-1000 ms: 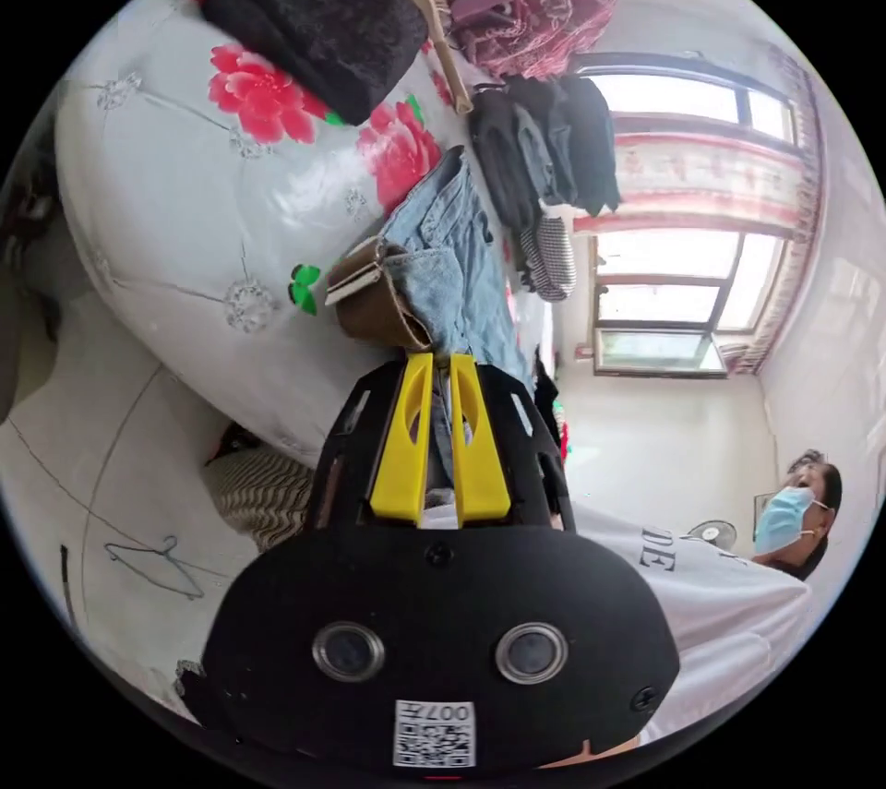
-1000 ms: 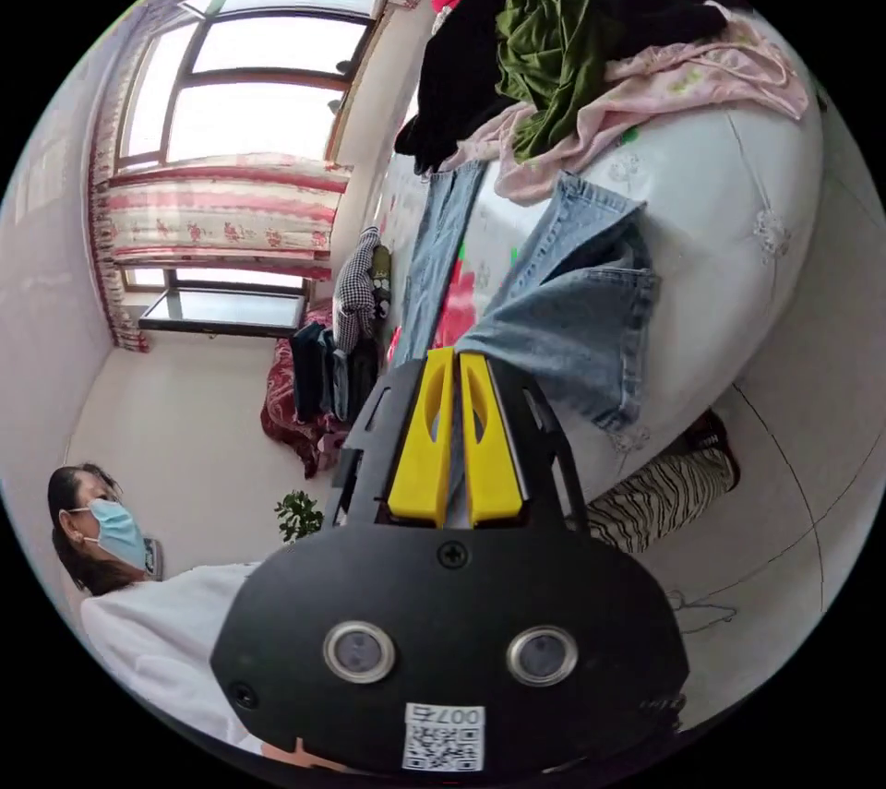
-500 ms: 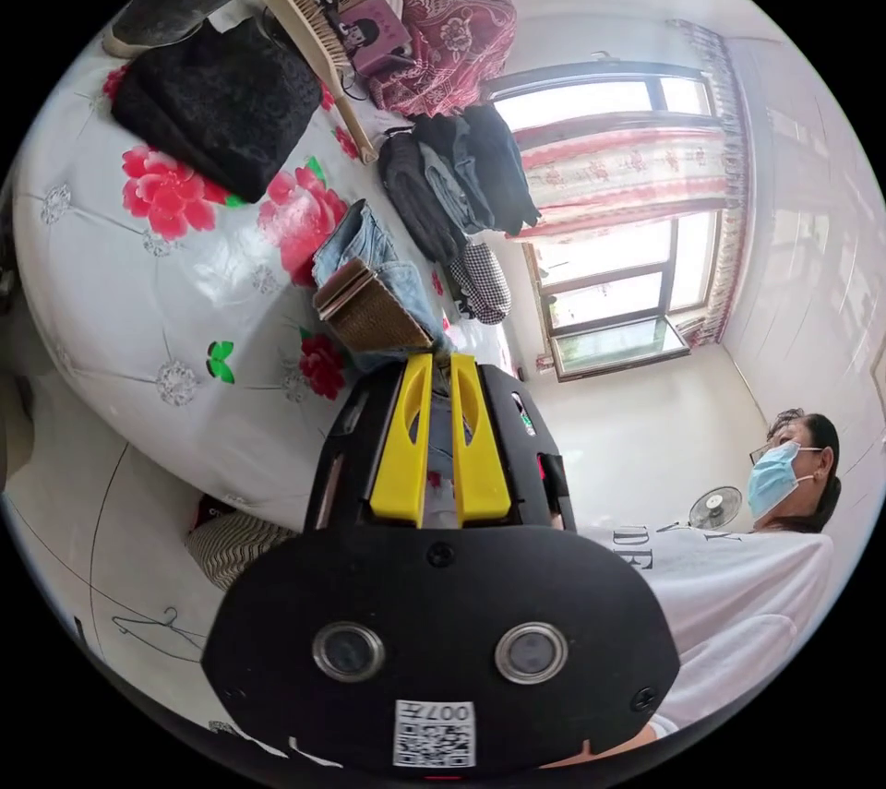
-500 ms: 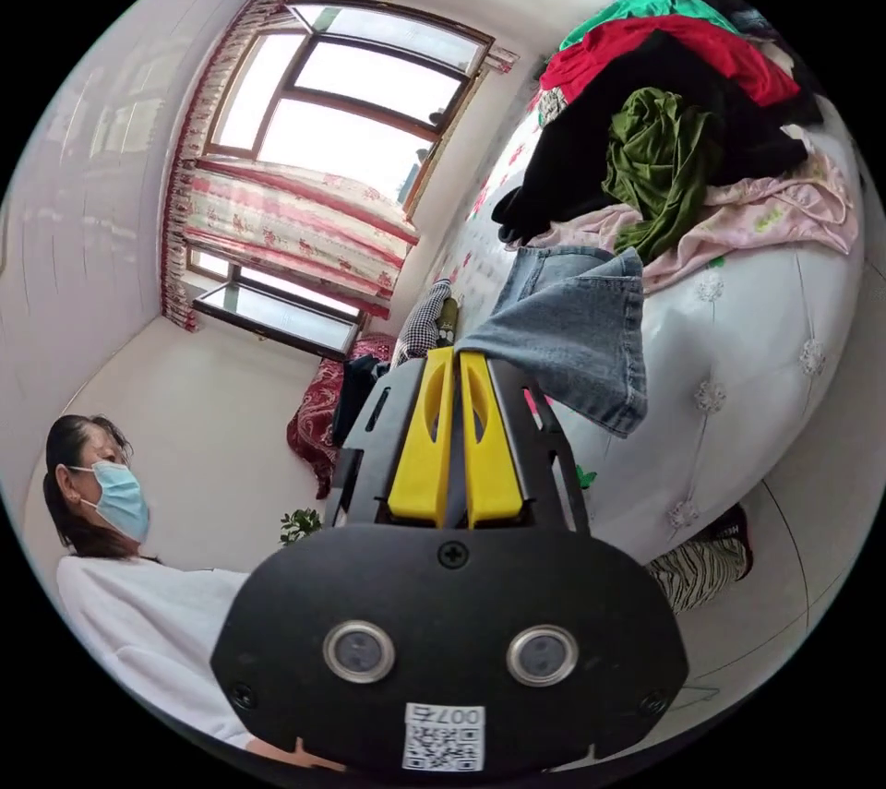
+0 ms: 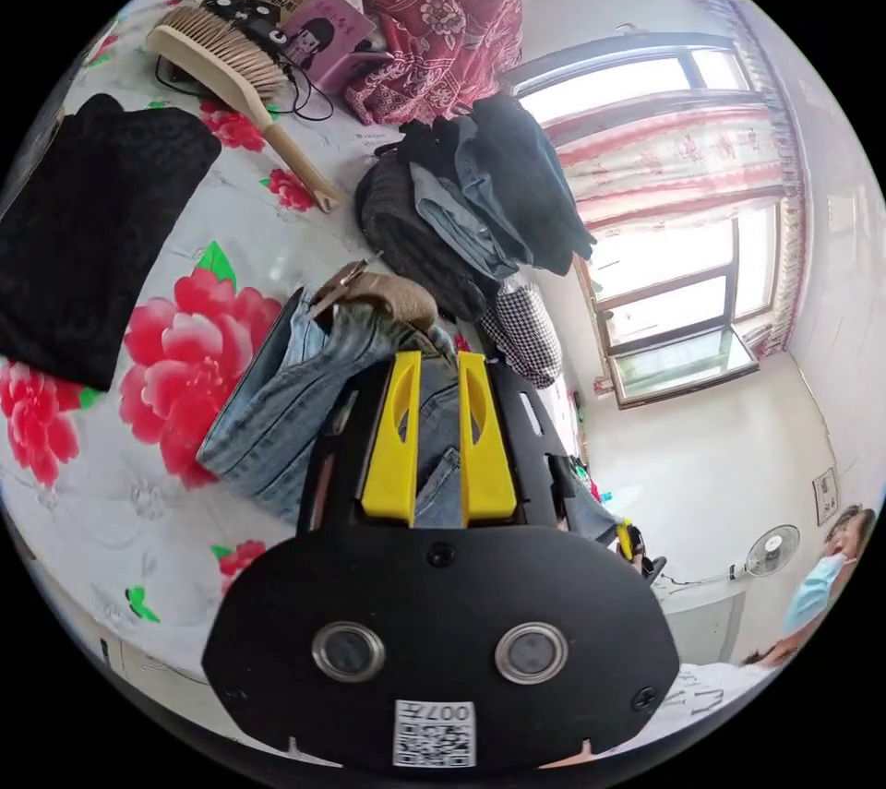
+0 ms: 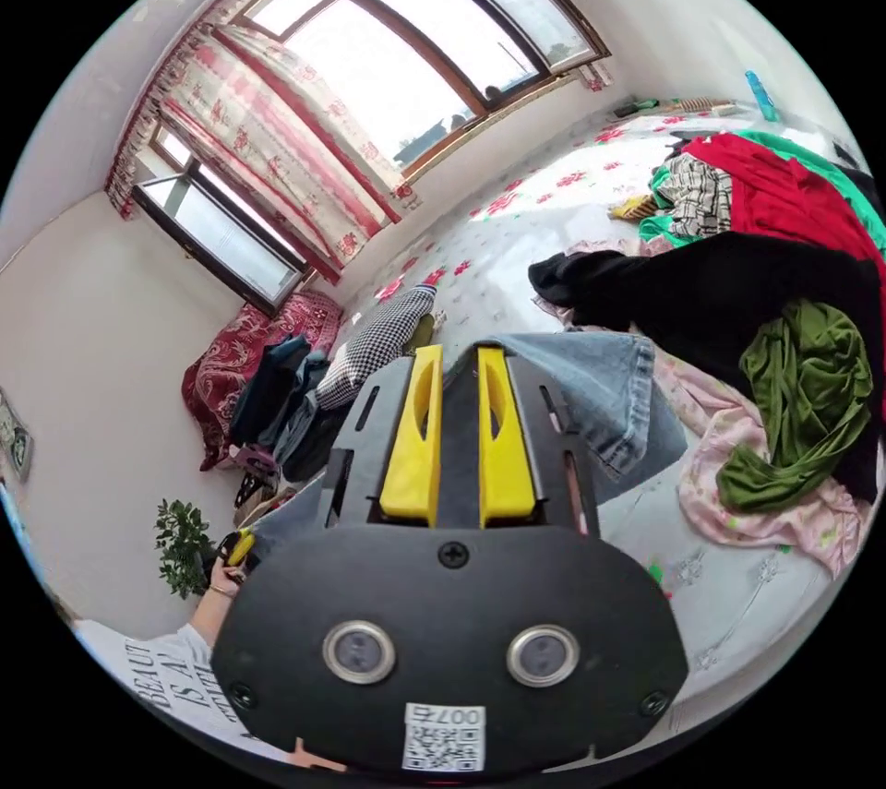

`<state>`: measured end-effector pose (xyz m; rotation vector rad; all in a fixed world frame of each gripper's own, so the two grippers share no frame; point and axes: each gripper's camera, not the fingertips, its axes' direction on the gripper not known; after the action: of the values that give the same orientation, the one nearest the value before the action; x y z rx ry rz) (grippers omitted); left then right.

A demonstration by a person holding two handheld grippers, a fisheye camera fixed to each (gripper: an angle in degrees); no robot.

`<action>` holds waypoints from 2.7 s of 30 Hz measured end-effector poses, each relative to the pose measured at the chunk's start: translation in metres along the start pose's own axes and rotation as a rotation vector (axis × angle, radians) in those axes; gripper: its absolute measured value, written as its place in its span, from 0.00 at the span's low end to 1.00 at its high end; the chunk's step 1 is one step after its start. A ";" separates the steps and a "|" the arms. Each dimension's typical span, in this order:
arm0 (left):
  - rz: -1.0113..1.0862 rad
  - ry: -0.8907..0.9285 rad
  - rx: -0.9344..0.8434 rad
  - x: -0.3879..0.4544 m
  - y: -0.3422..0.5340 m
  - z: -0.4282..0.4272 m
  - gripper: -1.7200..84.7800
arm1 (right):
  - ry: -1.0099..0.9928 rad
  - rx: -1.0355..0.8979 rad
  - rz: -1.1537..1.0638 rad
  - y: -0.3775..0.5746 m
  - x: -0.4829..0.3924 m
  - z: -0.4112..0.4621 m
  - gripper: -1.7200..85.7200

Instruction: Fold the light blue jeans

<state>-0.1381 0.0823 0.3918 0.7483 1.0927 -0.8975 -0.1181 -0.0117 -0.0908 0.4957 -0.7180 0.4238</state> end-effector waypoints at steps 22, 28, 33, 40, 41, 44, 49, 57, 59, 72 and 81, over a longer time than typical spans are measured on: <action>0.238 -0.728 -0.235 0.040 0.039 0.027 0.19 | 0.228 -0.229 0.234 -0.063 0.102 0.131 0.03; 0.273 -0.756 -0.255 0.054 0.029 0.019 0.18 | 0.347 -0.136 0.069 -0.079 0.085 0.082 0.02; 0.275 -0.727 -0.241 0.059 0.026 0.001 0.17 | 0.331 -0.209 0.059 -0.063 0.070 0.083 0.04; 0.294 -0.627 -0.204 0.076 0.028 -0.050 0.16 | -0.249 -0.621 -0.323 0.060 -0.084 0.133 0.06; 0.308 -0.620 -0.191 0.079 0.032 -0.061 0.16 | -0.309 -0.708 -0.398 0.091 -0.111 0.146 0.06; 0.312 -0.616 -0.163 0.080 0.042 -0.086 0.16 | -0.336 -0.854 -0.555 0.154 -0.163 0.179 0.07; 0.323 -0.571 -0.219 0.072 0.044 -0.089 0.19 | -0.258 -0.852 -0.703 0.168 -0.221 0.219 0.07; 0.361 -0.646 -0.321 0.068 0.012 -0.058 0.20 | -0.326 -0.759 -0.826 0.130 -0.248 0.197 0.11; 0.347 -0.657 -0.306 0.068 0.007 -0.057 0.20 | -0.302 -0.804 -0.871 0.143 -0.251 0.203 0.10; 0.412 -0.723 -0.298 0.105 -0.030 -0.102 0.02 | -0.391 -0.940 -0.931 0.141 -0.252 0.171 0.02; 0.177 -0.834 -0.294 0.023 -0.007 -0.191 0.11 | -0.523 -1.222 -0.847 0.208 -0.242 0.167 0.06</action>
<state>-0.2185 0.2382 0.3134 0.1705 0.3894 -0.7598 -0.4772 0.0142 -0.0950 -0.3030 -1.0329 -0.9589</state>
